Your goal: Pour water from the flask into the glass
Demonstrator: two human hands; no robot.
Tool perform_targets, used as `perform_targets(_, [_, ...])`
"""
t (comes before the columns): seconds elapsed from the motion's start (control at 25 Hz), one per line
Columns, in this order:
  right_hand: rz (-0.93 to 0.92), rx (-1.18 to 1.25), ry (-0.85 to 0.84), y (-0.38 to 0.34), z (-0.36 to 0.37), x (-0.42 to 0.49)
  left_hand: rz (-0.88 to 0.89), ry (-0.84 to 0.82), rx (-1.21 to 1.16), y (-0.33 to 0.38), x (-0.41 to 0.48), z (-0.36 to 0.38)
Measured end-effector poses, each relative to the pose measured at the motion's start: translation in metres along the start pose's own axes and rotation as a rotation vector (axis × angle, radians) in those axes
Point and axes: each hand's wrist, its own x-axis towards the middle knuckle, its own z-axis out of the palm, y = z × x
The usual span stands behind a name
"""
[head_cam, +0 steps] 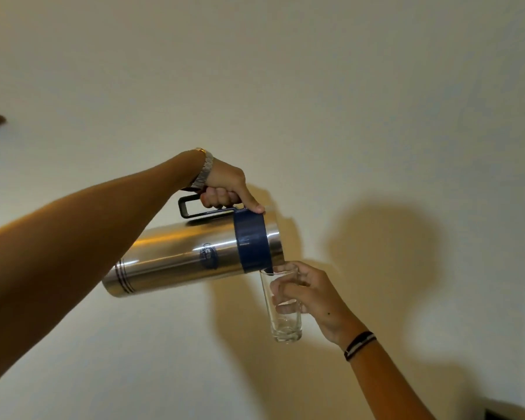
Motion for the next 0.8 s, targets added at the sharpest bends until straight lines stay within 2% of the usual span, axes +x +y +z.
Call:
perform_targets(0.12, [-0.003,0.036,-0.013,-0.001,0.009,0.001,-0.033,0.042,0.082,0.005,-0.008,0.0])
perform_targets(0.24, [-0.021,0.034,0.0,0.001,0.016,0.005,-0.042,0.328,0.023,0.002,-0.007,-0.006])
perform_targets(0.36, [-0.02,0.02,0.02,0.005,0.021,0.008,-0.137,0.294,0.165,0.008,-0.007,-0.002])
perform_targets(0.48, [-0.02,0.031,0.023,0.007,0.023,0.008,-0.106,0.404,0.18,0.015,-0.007,-0.003])
perform_targets(0.6, [-0.034,0.028,0.03,0.009,0.021,0.009,-0.102,0.304,0.184,0.022,-0.008,0.002])
perform_targets(0.64, [-0.036,0.035,0.028,0.01,0.02,0.01,-0.098,0.347,0.173,0.022,-0.011,0.001])
perform_targets(0.72, [-0.034,0.045,0.029,0.011,0.019,0.01,-0.057,0.54,0.079,0.024,-0.01,-0.002])
perform_targets(0.76, [-0.033,0.044,0.031,0.013,0.018,0.011,-0.042,0.529,0.105,0.024,-0.012,-0.001])
perform_targets(0.8, [-0.034,0.042,0.033,0.015,0.017,0.012,-0.058,0.439,0.161,0.028,-0.009,0.002])
